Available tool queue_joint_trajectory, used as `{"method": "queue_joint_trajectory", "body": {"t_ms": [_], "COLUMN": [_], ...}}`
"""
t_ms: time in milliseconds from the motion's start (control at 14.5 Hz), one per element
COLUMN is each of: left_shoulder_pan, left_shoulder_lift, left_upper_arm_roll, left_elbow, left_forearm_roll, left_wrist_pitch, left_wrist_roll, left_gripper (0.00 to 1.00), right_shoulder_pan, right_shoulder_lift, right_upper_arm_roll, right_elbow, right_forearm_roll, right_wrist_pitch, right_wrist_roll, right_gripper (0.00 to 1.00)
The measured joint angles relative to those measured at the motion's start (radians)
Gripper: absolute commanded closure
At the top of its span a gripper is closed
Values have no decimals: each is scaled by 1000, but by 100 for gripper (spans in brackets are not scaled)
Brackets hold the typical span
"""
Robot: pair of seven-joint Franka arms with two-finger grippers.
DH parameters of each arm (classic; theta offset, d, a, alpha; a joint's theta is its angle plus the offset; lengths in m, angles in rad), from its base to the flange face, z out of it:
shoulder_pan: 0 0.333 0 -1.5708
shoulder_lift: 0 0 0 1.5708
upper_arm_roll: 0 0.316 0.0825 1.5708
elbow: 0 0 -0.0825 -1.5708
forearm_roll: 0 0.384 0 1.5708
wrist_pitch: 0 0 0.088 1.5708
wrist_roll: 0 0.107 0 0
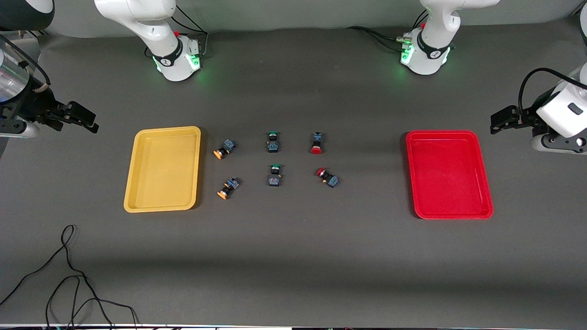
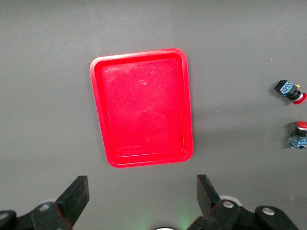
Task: Place red and yellow buttons in trays
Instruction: 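Reach the right gripper to an orange button while the left gripper reaches a red button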
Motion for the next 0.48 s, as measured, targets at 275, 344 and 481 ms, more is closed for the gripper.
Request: {"method": "queue_joint_trajectory", "body": {"t_ms": [275, 344, 481], "left_shoulder_pan": [0, 0, 0], "left_shoulder_lift": [0, 0, 0], "left_upper_arm_roll": [0, 0, 1], "left_elbow": [0, 0, 0], "left_forearm_roll": [0, 0, 0], "left_wrist_pitch": [0, 0, 0], "left_wrist_roll": [0, 0, -3], "left_gripper": [0, 0, 0], "right_shoulder_pan": [0, 1, 3], "right_shoulder_lift": [0, 2, 15], "right_upper_arm_roll": [0, 1, 6], "right_elbow": [0, 1, 5], "right_forearm_roll": [7, 9, 9], "right_wrist_pitch": [0, 1, 12], "right_wrist_roll": [0, 0, 0], "right_gripper": [0, 0, 0]}}
